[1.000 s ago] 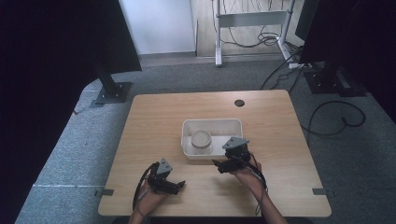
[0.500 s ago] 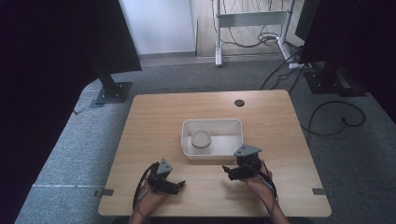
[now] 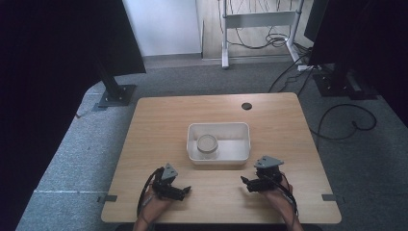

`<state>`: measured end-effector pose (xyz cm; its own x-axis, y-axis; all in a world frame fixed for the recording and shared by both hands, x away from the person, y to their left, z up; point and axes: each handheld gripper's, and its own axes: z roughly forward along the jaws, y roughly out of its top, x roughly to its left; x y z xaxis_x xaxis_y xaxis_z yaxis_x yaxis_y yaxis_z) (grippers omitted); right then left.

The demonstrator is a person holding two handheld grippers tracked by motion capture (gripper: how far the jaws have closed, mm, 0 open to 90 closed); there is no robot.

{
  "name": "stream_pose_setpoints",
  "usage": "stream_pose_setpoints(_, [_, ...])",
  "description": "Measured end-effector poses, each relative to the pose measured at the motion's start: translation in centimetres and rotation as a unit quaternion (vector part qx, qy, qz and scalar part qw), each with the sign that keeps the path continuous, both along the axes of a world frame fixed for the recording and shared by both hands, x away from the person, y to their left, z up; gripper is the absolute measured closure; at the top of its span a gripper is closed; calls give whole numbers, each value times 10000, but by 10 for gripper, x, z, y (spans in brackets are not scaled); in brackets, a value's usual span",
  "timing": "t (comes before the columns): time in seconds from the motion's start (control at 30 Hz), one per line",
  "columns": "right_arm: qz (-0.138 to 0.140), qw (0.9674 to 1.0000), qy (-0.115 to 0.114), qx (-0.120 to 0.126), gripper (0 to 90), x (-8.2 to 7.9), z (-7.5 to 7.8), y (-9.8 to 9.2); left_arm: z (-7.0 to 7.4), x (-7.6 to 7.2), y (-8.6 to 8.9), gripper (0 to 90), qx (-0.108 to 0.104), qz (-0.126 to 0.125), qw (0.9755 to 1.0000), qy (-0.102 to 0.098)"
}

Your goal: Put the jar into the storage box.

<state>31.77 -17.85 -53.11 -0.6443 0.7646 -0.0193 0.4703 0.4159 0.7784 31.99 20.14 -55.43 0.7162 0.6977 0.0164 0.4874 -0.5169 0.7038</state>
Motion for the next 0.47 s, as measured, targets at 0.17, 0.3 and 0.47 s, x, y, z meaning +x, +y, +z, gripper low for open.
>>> stream_pose_setpoints(0.17, [-90, 9999, 92, -5, 61, -4, -6, -7, 0, 0, 0, 18, 11, -4, 10000, 1])
stream_pose_setpoints(0.3, [-156, 9997, 176, -56, 61, -8, -11, -13, 0, 0, 0, 18, 8, 2, 10000, -1])
stream_pose_setpoints(0.47, [-235, 9993, 258, -115, 61, -11, -16, -20, 0, 0, 0, 18, 8, 3, 10000, 0])
